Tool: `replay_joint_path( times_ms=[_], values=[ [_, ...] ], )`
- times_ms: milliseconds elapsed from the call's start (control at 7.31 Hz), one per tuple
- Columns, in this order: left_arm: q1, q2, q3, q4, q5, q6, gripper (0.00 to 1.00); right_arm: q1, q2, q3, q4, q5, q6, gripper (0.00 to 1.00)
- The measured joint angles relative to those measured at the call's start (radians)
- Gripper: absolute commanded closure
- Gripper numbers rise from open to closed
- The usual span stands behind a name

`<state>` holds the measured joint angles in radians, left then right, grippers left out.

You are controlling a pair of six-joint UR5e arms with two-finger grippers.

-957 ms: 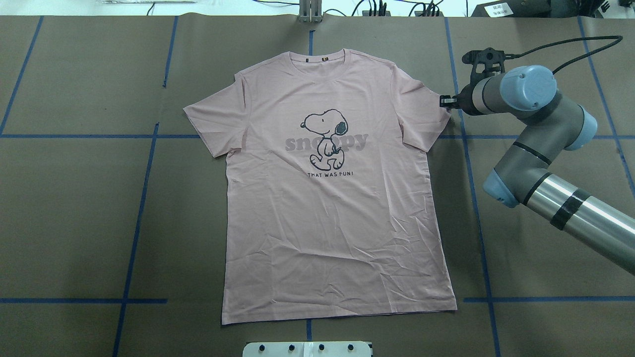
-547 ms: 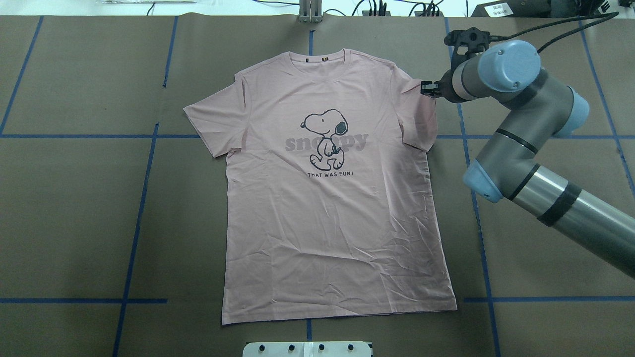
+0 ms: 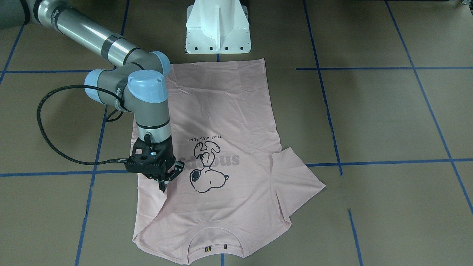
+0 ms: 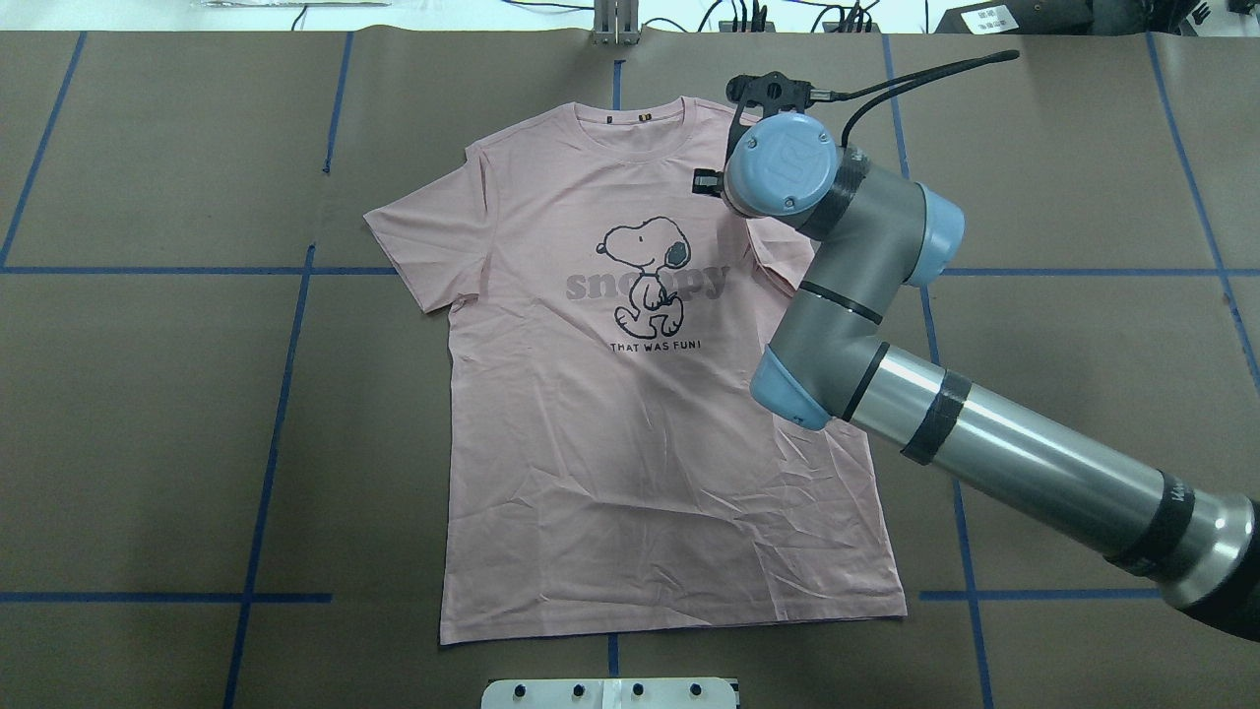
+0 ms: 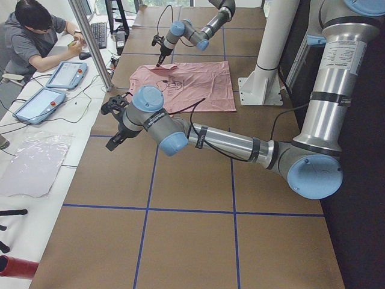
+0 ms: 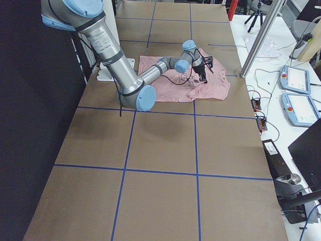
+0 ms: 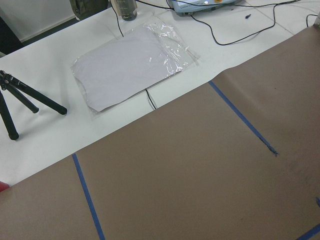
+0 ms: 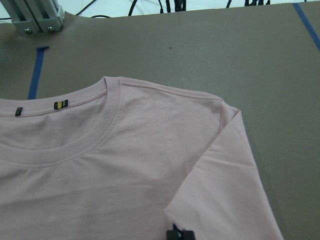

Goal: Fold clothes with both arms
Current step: 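Fold the sleeve inward toward the collar with the right gripper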

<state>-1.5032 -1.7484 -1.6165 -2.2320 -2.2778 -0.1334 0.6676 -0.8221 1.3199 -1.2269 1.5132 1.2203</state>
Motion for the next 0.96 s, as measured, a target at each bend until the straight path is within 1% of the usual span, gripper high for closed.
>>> replay_joint_path(
  times_ms=[274, 410, 547, 684, 821, 957],
  values=[
    [0.000, 0.001, 0.002, 0.000, 0.000, -0.001, 0.00, -0.017, 0.019, -0.019, -0.002, -0.029, -0.017, 0.00],
    [0.001, 0.000, 0.004, 0.000, 0.000, -0.003, 0.00, 0.002, 0.029, -0.016, -0.005, 0.004, -0.050, 0.00],
    [0.007, -0.001, 0.002, -0.002, -0.001, -0.007, 0.00, 0.047, 0.033, -0.009, -0.008, 0.088, -0.105, 0.00],
    [0.031, -0.003, -0.003, -0.019, 0.000, -0.016, 0.00, 0.109, 0.030, -0.001, -0.008, 0.190, -0.179, 0.00],
    [0.080, -0.005, -0.004, -0.047, 0.003, -0.045, 0.00, 0.181, 0.014, 0.005, -0.007, 0.298, -0.270, 0.00],
    [0.144, -0.015, -0.001, -0.062, 0.006, -0.120, 0.00, 0.254, -0.018, 0.017, -0.002, 0.400, -0.369, 0.00]
  ],
)
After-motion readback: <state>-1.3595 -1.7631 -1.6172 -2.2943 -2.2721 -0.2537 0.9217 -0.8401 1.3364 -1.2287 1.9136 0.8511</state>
